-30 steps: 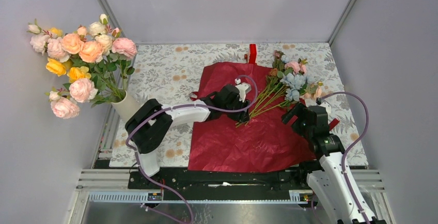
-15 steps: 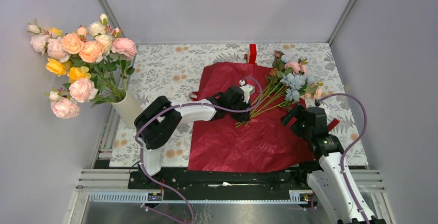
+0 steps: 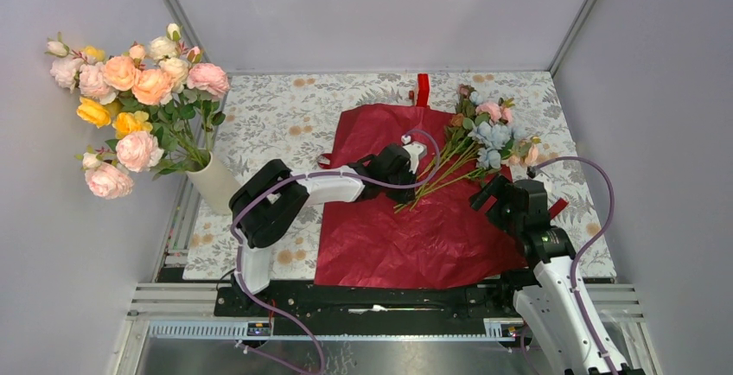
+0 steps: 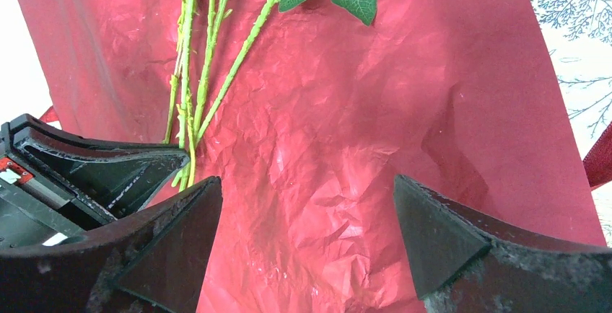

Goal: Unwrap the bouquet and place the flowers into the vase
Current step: Pick up the fake flower from the wrapping paper.

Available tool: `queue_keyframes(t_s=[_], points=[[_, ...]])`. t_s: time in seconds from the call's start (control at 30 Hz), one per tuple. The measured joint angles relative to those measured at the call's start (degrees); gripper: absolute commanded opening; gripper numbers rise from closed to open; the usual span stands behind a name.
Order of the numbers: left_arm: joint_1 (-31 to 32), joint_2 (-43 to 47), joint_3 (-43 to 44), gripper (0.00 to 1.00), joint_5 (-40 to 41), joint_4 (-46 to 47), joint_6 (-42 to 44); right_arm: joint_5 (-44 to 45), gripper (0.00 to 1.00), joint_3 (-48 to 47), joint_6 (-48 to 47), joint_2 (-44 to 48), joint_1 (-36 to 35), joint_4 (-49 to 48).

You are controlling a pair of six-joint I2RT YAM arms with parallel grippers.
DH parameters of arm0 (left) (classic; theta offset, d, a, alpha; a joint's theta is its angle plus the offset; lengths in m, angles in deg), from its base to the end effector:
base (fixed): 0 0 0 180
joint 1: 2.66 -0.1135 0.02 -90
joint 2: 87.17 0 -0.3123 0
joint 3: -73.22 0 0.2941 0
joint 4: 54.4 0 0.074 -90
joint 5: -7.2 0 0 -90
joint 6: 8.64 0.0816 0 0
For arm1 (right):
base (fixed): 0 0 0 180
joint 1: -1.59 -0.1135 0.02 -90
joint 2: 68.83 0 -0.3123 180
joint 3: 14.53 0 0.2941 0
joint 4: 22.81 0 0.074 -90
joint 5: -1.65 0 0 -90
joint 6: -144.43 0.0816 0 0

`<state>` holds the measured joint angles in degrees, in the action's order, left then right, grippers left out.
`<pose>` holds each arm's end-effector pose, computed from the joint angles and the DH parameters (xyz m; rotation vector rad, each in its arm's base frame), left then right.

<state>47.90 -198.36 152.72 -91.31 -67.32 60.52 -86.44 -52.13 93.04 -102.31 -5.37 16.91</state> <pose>0.3040 -0.3886 0.1415 0.7095 2.3736 -0.7539 0.1783 0.0190 0.2164 0.6242 2.1324 0.4081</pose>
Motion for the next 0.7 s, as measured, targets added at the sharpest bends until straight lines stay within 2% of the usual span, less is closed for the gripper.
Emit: queue_keyframes(t_s=[0.3,0.7], points=[[0.07,1.05,0.04,0.00,-1.07,0.24,0.28,0.04,0.94,-0.68,0.07,2.91,0.00,2.75],[0.11,17.33,-4.63,0.00,-4.24,5.57,-0.13,-0.09,0.93,-4.66,0.48,7.08,0.00,6.56]])
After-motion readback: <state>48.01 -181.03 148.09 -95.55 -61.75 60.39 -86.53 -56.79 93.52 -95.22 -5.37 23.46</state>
